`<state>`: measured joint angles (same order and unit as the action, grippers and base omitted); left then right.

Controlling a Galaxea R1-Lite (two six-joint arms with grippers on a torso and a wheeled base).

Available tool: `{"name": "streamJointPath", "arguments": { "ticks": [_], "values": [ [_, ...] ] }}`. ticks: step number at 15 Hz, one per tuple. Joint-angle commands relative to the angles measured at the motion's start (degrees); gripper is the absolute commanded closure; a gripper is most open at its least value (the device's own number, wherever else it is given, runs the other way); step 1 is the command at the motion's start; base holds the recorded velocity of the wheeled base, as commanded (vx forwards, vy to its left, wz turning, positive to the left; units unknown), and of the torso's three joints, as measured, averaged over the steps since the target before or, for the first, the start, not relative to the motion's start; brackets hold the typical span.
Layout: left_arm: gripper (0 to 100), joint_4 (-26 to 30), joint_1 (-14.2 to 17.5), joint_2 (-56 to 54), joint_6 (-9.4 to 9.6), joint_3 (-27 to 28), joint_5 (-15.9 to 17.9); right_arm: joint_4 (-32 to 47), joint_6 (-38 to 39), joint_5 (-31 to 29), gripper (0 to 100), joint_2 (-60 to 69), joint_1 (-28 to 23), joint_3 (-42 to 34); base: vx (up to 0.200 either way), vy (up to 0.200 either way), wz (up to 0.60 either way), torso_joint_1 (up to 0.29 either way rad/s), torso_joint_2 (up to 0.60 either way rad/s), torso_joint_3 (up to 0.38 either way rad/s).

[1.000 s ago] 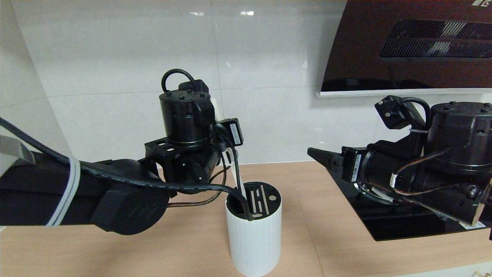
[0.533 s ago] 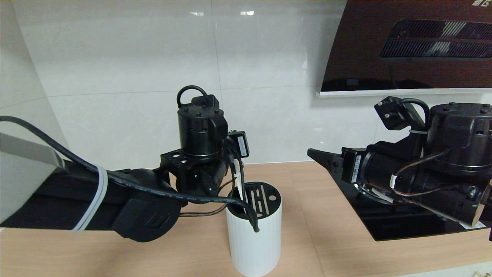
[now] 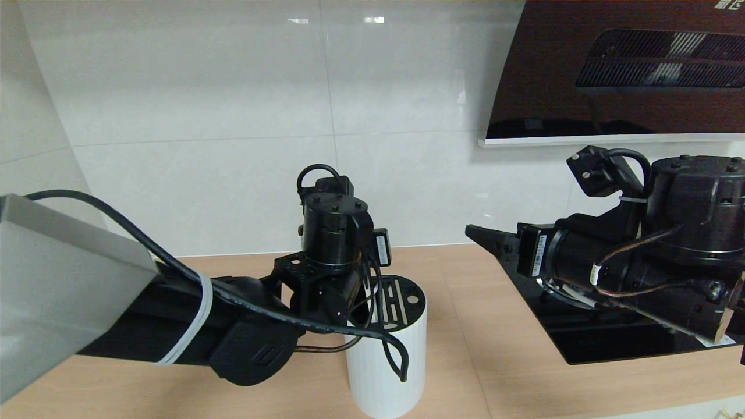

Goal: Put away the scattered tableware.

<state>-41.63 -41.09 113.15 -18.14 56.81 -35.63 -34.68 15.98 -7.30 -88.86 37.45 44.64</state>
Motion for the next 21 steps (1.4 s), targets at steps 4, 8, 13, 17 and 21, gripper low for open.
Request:
{"name": "streamJointPath", "arguments": {
  "ticks": [4, 8, 13, 17, 21],
  "values": [
    [100, 0.06, -0.65, 2.42, -0.49, -0.56, -0.05, -0.03, 0.01, 0.01, 0, -0.09, -0.01, 0.01, 0.000, 0.000, 0.00, 0.000, 0.00, 0.000],
    [100, 0.15, -0.74, 3.48, -0.76, -1.61, 0.04, -0.03, 0.01, 0.01, 0, -0.09, 0.08, -0.17, 0.000, 0.000, 0.00, 0.000, 0.00, 0.000],
    [100, 0.32, -1.01, 3.83, -0.76, -2.14, -0.05, -0.03, -0.07, 0.01, 0, -0.18, 0.08, -0.17, 0.000, 0.000, 0.00, 0.000, 0.00, 0.000],
    [100, 0.32, -1.01, 3.83, -0.76, -2.14, -0.05, -0.03, -0.07, 0.10, 0, -0.18, 0.08, -0.17, 0.000, 0.000, 0.00, 0.000, 0.00, 0.000],
    [100, 0.32, -1.18, 3.83, -0.76, -2.23, -0.14, -0.03, -0.07, 0.10, 0, -0.26, 0.17, -0.35, 0.000, 0.000, 0.00, 0.000, 0.00, 0.000]
  ]
}}
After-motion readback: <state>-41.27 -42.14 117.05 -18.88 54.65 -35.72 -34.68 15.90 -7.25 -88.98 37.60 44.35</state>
